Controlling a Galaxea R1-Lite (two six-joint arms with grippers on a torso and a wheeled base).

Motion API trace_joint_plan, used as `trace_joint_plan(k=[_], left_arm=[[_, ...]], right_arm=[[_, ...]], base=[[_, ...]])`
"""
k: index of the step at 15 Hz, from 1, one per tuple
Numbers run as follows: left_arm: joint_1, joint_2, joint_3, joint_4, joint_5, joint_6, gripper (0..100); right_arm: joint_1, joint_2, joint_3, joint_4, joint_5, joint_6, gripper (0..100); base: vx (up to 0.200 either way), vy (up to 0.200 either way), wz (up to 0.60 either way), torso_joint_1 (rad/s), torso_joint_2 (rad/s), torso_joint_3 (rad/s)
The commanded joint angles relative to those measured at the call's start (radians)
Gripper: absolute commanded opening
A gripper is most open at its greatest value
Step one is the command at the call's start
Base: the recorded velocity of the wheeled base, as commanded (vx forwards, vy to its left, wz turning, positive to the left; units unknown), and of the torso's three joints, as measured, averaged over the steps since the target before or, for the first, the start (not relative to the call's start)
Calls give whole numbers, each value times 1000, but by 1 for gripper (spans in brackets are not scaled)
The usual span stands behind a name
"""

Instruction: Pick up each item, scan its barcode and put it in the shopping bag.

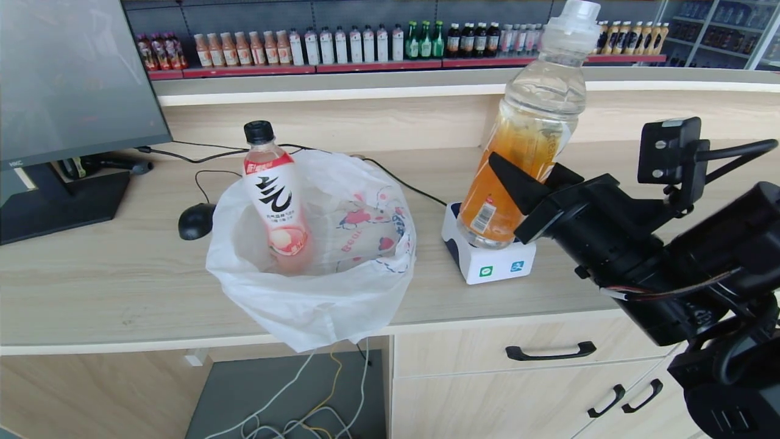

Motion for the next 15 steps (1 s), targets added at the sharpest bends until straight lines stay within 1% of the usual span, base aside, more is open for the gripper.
trace_joint_plan(k=[1, 10, 15], left_arm=[[0, 0, 0, 0, 0, -1, 100], [0, 0, 0, 0, 1, -7, 100], [0, 0, 0, 0, 1, -7, 100]], right_arm=[[0, -7, -2, -1, 0, 0, 0], [2, -3, -1, -1, 0, 6, 0], [0, 17, -11, -1, 2, 9, 0]], base=[[0, 200, 0, 7, 7, -2], [0, 200, 0, 2, 4, 3], [0, 0, 0, 0, 0, 0]])
